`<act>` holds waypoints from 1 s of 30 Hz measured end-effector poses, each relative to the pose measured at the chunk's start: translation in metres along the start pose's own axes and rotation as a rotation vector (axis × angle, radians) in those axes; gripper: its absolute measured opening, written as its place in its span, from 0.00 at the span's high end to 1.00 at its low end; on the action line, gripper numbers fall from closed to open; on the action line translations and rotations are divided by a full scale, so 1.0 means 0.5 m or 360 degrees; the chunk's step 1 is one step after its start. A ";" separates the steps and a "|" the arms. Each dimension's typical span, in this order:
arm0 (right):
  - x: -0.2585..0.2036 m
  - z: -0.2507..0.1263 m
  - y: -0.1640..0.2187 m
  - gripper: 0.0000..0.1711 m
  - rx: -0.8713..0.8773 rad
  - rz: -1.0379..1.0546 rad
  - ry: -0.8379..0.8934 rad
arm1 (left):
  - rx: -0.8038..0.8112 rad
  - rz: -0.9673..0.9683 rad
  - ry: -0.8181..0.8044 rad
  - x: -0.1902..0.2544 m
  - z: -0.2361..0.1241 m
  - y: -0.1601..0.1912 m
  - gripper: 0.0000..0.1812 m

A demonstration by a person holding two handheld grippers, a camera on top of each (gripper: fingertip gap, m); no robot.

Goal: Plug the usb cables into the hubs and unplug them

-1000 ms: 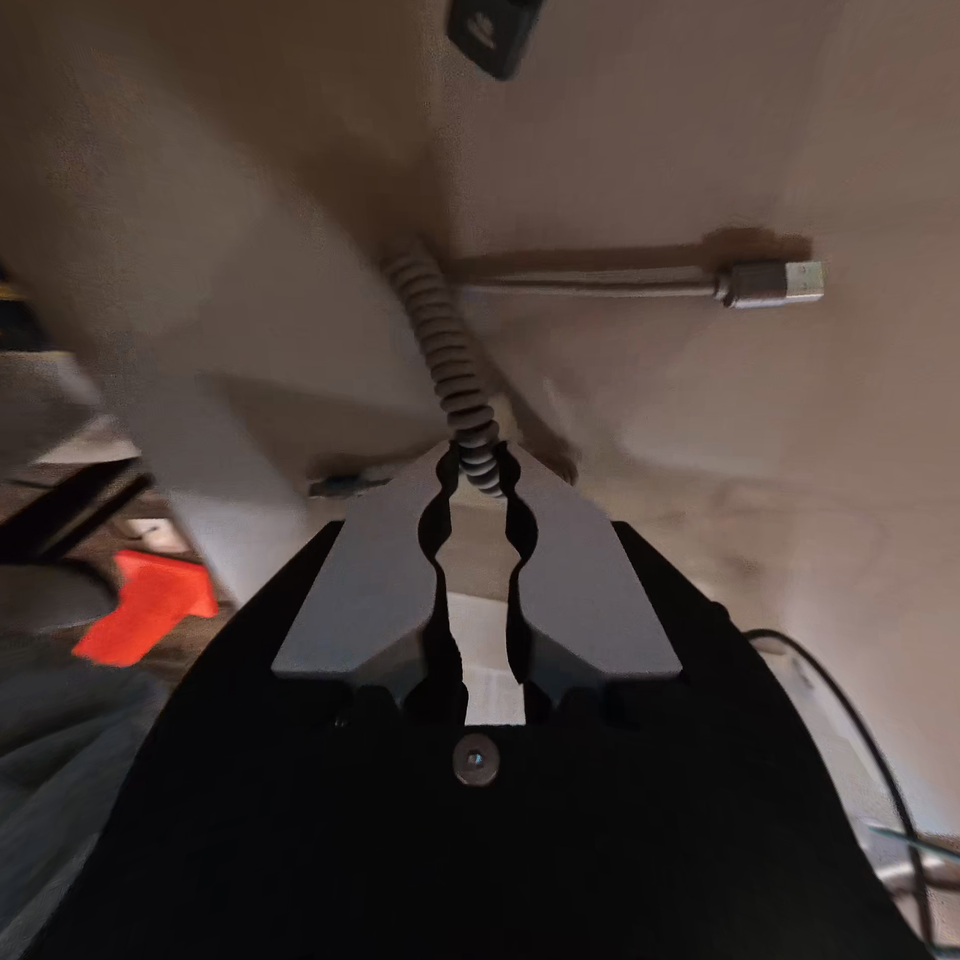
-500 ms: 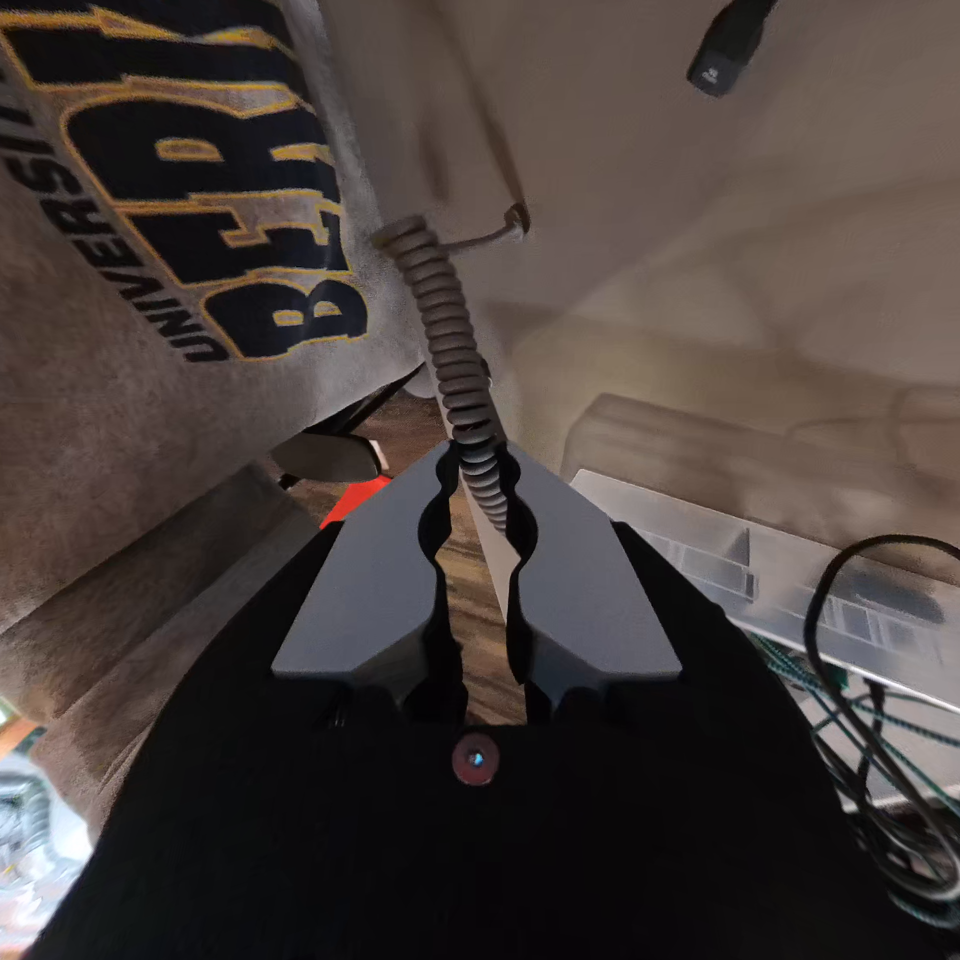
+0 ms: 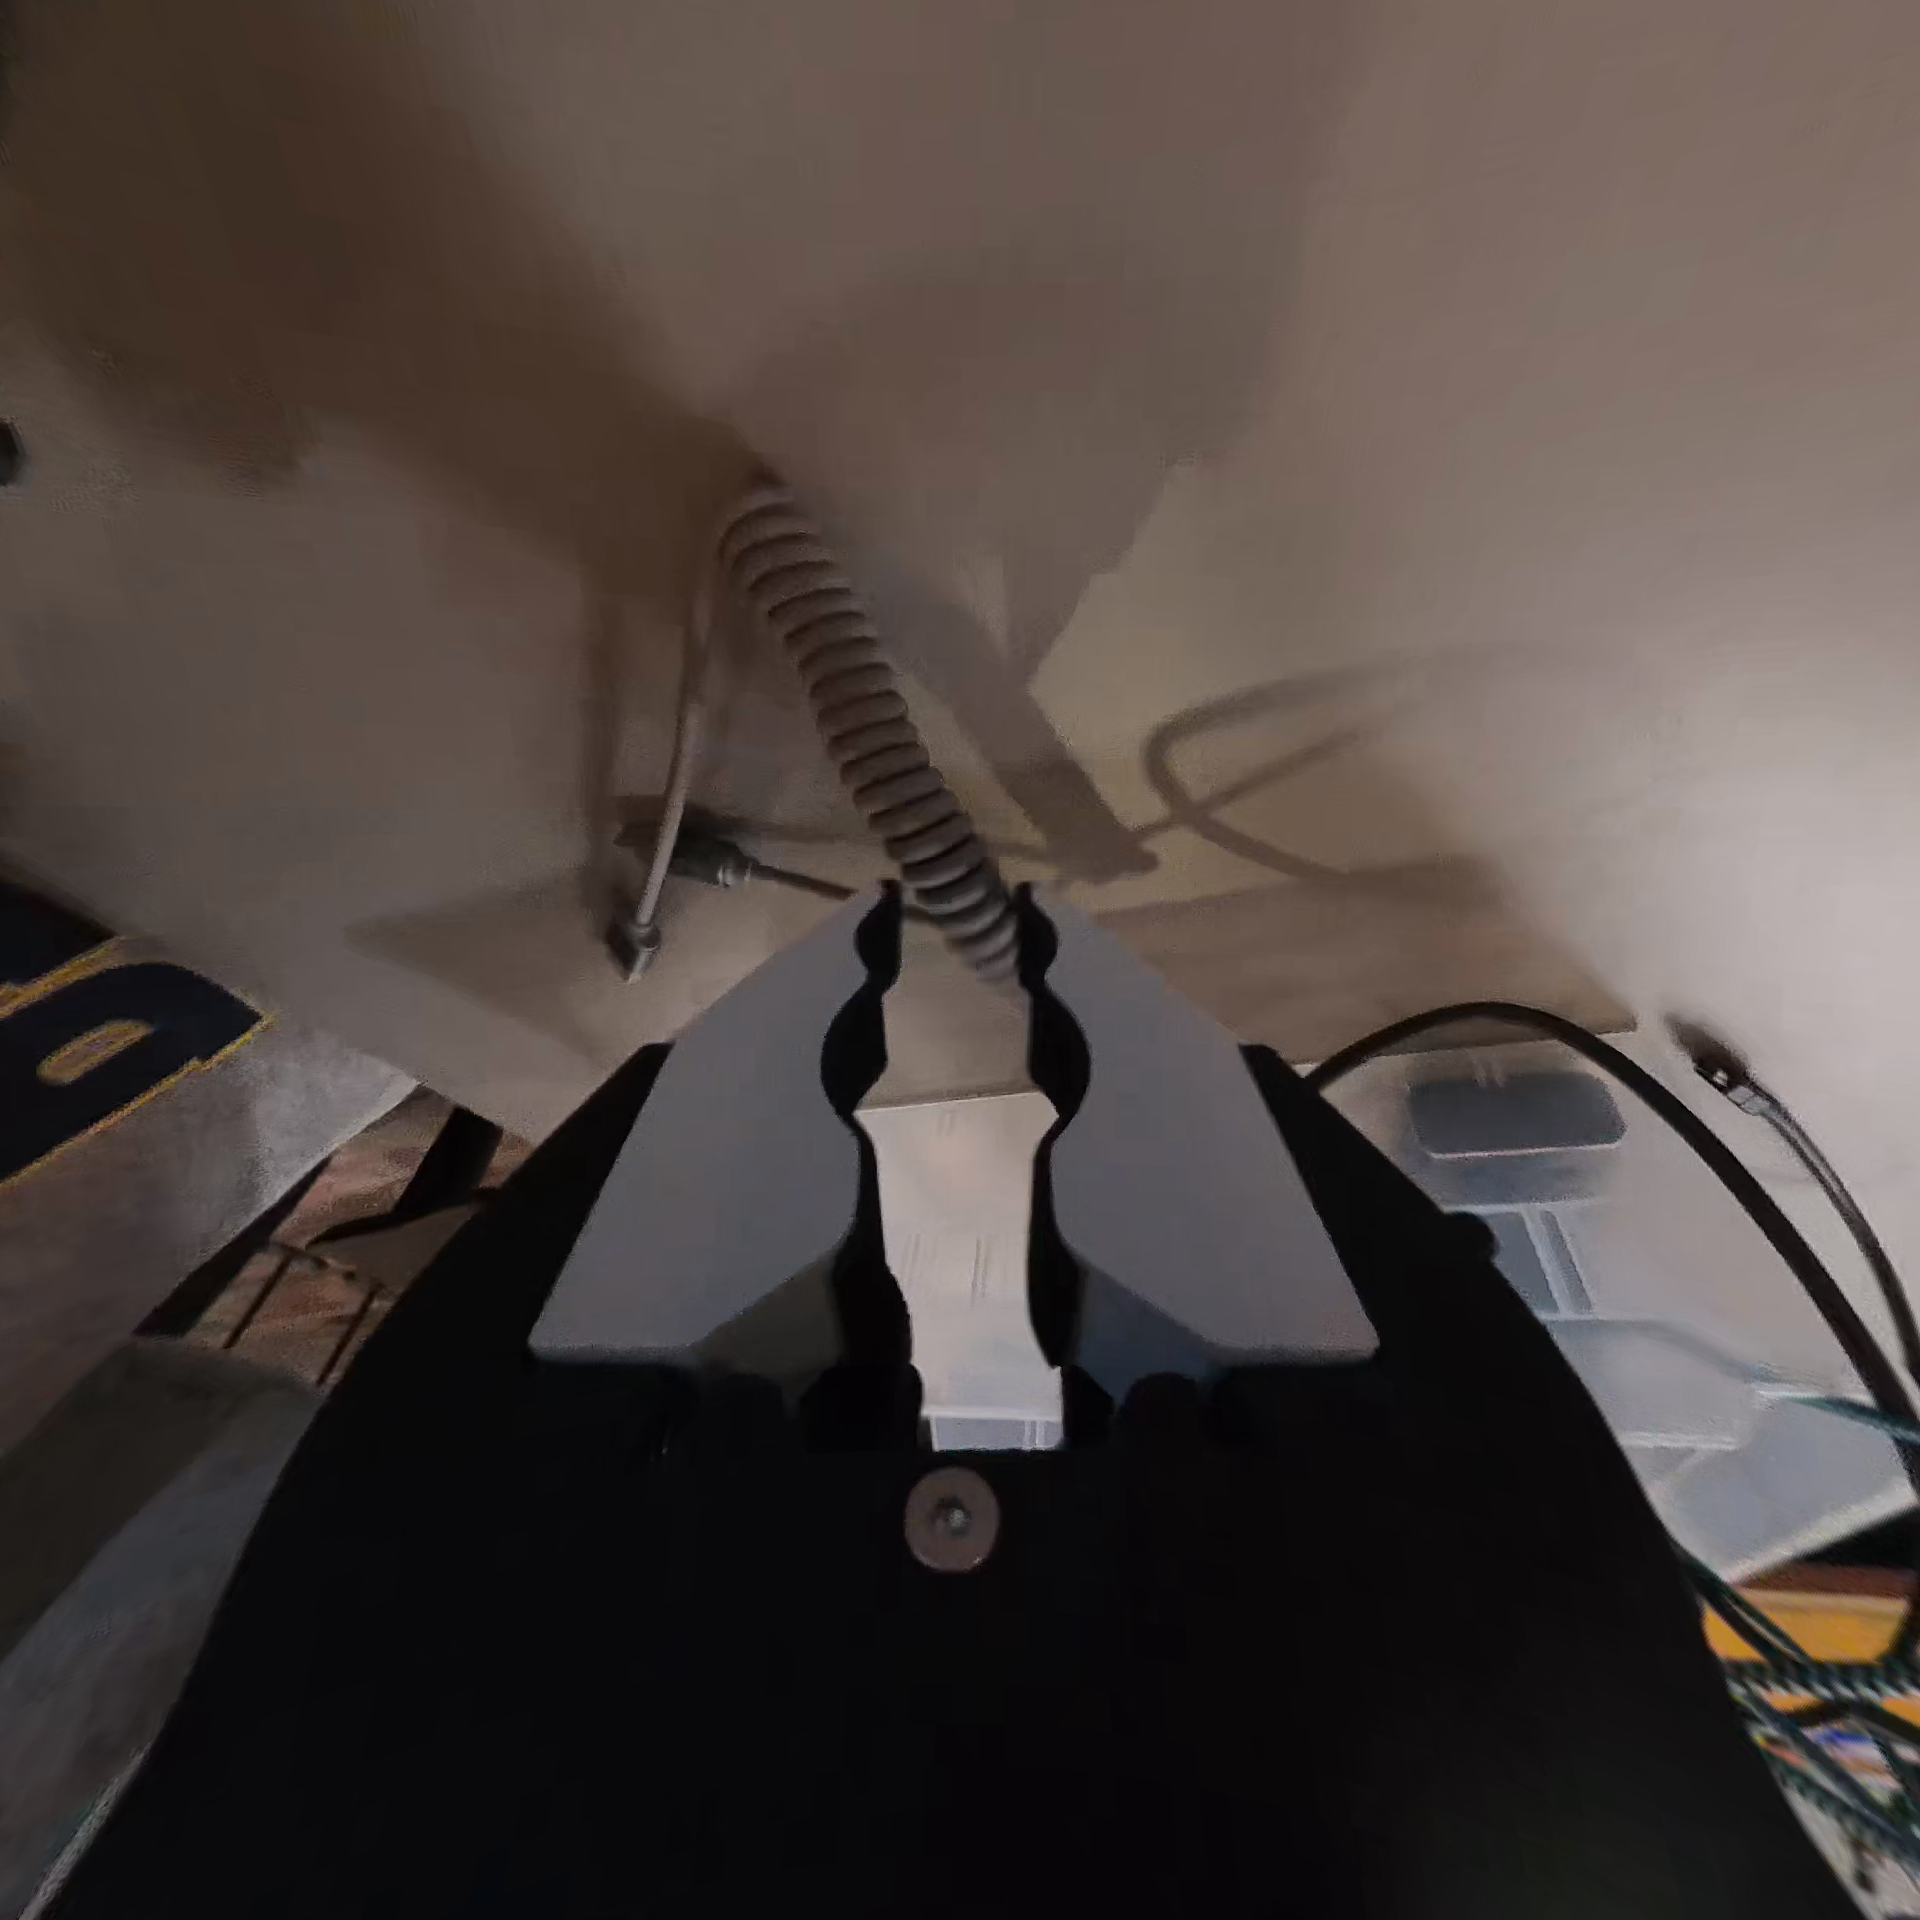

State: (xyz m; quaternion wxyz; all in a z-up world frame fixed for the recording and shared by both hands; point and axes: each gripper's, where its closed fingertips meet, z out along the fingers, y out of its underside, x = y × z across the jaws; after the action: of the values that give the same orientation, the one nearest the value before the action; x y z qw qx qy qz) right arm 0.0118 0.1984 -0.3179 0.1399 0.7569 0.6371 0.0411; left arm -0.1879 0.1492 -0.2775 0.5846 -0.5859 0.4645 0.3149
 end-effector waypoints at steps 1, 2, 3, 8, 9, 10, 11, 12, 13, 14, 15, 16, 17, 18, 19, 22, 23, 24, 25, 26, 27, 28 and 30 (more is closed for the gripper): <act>0.005 0.005 0.005 0.82 0.0015 -0.0002 0.0020 | 0.0001 0.0002 0.0001 0.000 0.000 0.000 0.95; 0.009 0.003 0.010 0.79 0.0038 -0.0023 0.0077 | 0.0001 0.0003 0.0002 0.001 0.000 -0.001 0.96; 0.010 -0.004 0.015 0.75 0.0075 -0.0071 0.0156 | 0.0001 0.0003 0.0004 0.001 0.000 -0.001 0.96; -0.076 -0.026 0.037 0.77 0.0303 -0.0749 0.0507 | -0.0003 0.0004 0.0011 0.002 0.000 0.001 0.96; -0.091 -0.013 0.052 0.77 0.0251 -0.0961 0.0601 | -0.0003 0.0004 0.0010 0.002 -0.001 0.001 0.96; -0.099 0.002 0.067 0.78 0.0175 -0.1146 0.0696 | -0.0002 0.0002 0.0011 0.002 -0.001 0.001 0.96; -0.105 0.015 0.074 0.79 0.0119 -0.1293 0.0781 | -0.0001 -0.0001 0.0012 0.002 -0.001 0.001 0.96; -0.116 0.029 0.075 0.79 0.0109 -0.1426 0.0824 | -0.0001 0.0000 0.0013 0.003 -0.001 0.000 0.96; -0.133 0.042 0.074 0.78 0.0129 -0.1555 0.0837 | -0.0001 0.0001 0.0016 0.004 -0.002 0.000 0.95; -0.145 0.052 0.073 0.78 0.0141 -0.1682 0.0865 | 0.0000 0.0002 0.0017 0.004 -0.003 0.000 0.96; -0.150 0.059 0.076 0.77 0.0113 -0.1808 0.0911 | -0.0001 0.0002 0.0020 0.005 -0.003 0.000 0.95; -0.147 0.063 0.079 0.76 0.0061 -0.1939 0.0987 | -0.0006 0.0005 0.0023 0.006 -0.003 0.002 0.95; -0.142 0.065 0.082 0.76 0.0004 -0.2076 0.1067 | -0.0011 0.0008 0.0022 0.006 -0.004 0.003 0.95; -0.139 0.070 0.086 0.77 -0.0052 -0.2200 0.1116 | -0.0013 0.0007 0.0020 0.005 -0.005 0.004 0.95; -0.138 0.077 0.090 0.76 -0.0096 -0.2299 0.1141 | -0.0015 0.0002 0.0020 0.004 -0.005 0.005 0.95; -0.134 0.092 0.091 0.76 -0.0198 -0.2595 0.1217 | -0.0015 0.0001 0.0025 0.005 -0.007 0.004 0.95; -0.133 0.094 0.086 0.76 -0.0206 -0.2669 0.1244 | -0.0014 0.0007 0.0028 0.006 -0.007 0.003 0.95; -0.135 0.097 0.081 0.76 -0.0195 -0.2722 0.1249 | -0.0012 0.0016 0.0032 0.008 -0.008 0.001 0.95; -0.136 0.101 0.078 0.76 -0.0185 -0.2758 0.1242 | -0.0011 0.0028 0.0035 0.010 -0.009 -0.001 0.96; -0.137 0.104 0.075 0.76 -0.0179 -0.2791 0.1238 | -0.0009 0.0041 0.0035 0.011 -0.009 -0.002 0.96; -0.140 0.107 0.071 0.76 -0.0170 -0.2834 0.1243 | -0.0009 0.0053 0.0034 0.011 -0.010 -0.003 0.96; -0.143 0.110 0.068 0.77 -0.0169 -0.2877 0.1245 | -0.0010 0.0059 0.0034 0.011 -0.011 -0.003 0.96; -0.144 0.109 0.060 0.88 -0.0178 -0.2884 0.1269 | -0.0012 0.0061 0.0035 0.011 -0.013 -0.002 0.95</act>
State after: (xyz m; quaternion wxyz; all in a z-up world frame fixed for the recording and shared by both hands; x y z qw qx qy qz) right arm 0.0403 0.1151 -0.3540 -0.0706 -0.0933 0.9727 0.2004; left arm -0.1857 0.1419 -0.2816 0.5711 -0.5825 0.4809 0.3213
